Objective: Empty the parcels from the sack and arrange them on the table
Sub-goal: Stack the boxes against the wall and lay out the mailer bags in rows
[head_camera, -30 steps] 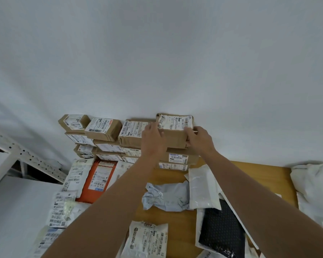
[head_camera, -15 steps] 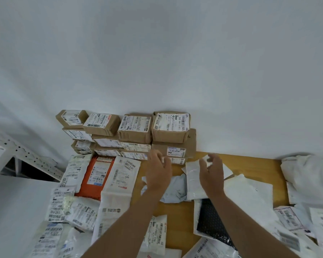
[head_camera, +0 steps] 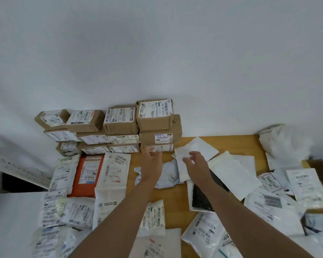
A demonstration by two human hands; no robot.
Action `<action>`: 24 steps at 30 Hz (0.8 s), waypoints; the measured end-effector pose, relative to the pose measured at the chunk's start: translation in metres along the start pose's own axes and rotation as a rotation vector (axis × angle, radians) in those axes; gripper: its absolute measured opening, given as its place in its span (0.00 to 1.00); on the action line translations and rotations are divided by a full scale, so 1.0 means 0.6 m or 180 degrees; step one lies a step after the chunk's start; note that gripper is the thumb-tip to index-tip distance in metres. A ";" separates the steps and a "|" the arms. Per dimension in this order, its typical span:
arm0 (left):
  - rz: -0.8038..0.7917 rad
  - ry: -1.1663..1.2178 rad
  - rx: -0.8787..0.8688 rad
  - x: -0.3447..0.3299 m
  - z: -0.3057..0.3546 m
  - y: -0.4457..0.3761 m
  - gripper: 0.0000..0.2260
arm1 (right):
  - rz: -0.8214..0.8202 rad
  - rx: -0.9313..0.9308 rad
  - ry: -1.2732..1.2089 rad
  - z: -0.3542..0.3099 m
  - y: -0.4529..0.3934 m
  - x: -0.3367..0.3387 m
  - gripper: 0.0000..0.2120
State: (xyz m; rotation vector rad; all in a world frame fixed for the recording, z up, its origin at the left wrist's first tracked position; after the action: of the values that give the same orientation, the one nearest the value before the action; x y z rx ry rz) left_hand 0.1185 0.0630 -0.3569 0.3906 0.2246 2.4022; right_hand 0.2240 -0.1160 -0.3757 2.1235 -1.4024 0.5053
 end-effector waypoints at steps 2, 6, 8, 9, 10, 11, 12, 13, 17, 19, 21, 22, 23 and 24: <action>-0.0081 -0.0093 0.0040 0.000 -0.006 0.006 0.10 | -0.0046 -0.0073 0.0030 -0.012 -0.004 -0.011 0.21; -0.0322 -0.0564 0.0396 -0.005 -0.059 0.029 0.09 | -0.0098 -0.0177 0.0521 0.014 0.014 -0.012 0.21; -0.0710 -0.0860 0.0503 -0.027 -0.095 0.048 0.07 | -0.0021 -0.0178 0.1305 0.047 0.032 0.008 0.22; -0.0962 -0.1058 0.0477 -0.042 -0.109 0.064 0.07 | 0.0065 -0.0194 0.1755 0.070 0.044 0.023 0.23; -0.1206 -0.1295 0.0458 -0.060 -0.126 0.083 0.07 | 0.0152 -0.0237 0.2149 0.096 0.059 0.038 0.26; -0.1414 -0.1453 0.0411 -0.080 -0.140 0.101 0.06 | 0.0182 -0.0327 0.2452 0.129 0.075 0.051 0.29; -0.1605 -0.1579 0.0386 -0.102 -0.152 0.123 0.05 | 0.0103 -0.0462 0.2651 0.166 0.090 0.058 0.33; -0.1787 -0.1716 0.0314 -0.126 -0.165 0.142 0.08 | -0.0107 -0.0603 0.2770 0.206 0.102 0.058 0.37; -0.2465 -0.2408 0.0339 -0.214 -0.214 0.210 0.36 | -0.1148 -0.0521 0.2054 0.297 0.119 0.030 0.50; -0.2326 -0.2795 0.0455 -0.223 -0.234 0.221 0.38 | -0.1344 -0.0144 0.1747 0.289 0.116 0.030 0.47; -0.1830 -0.3126 0.0416 -0.215 -0.239 0.217 0.37 | -0.1099 0.0319 0.1635 0.277 0.115 0.058 0.35; -0.1538 -0.3180 0.0412 -0.212 -0.234 0.218 0.36 | -0.0776 0.0586 0.1677 0.276 0.115 0.088 0.31; -0.1231 -0.3170 0.0376 -0.207 -0.228 0.216 0.35 | -0.0325 0.0787 0.1783 0.278 0.115 0.122 0.28; -0.0957 -0.3146 0.0299 -0.209 -0.217 0.220 0.34 | 0.0130 0.0801 0.1887 0.298 0.115 0.165 0.27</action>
State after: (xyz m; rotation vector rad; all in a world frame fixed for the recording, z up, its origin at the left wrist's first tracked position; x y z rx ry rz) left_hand 0.0852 -0.1262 -0.4718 1.4000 -0.0574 1.6669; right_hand 0.2013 -0.3203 -0.4428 1.8936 -1.0783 1.2625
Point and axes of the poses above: each hand's wrist, its own y-axis away from the middle knuckle, its own x-axis out of the back of the hand, z = x × y, the point moved 9 cm from there along -y, towards the middle knuckle
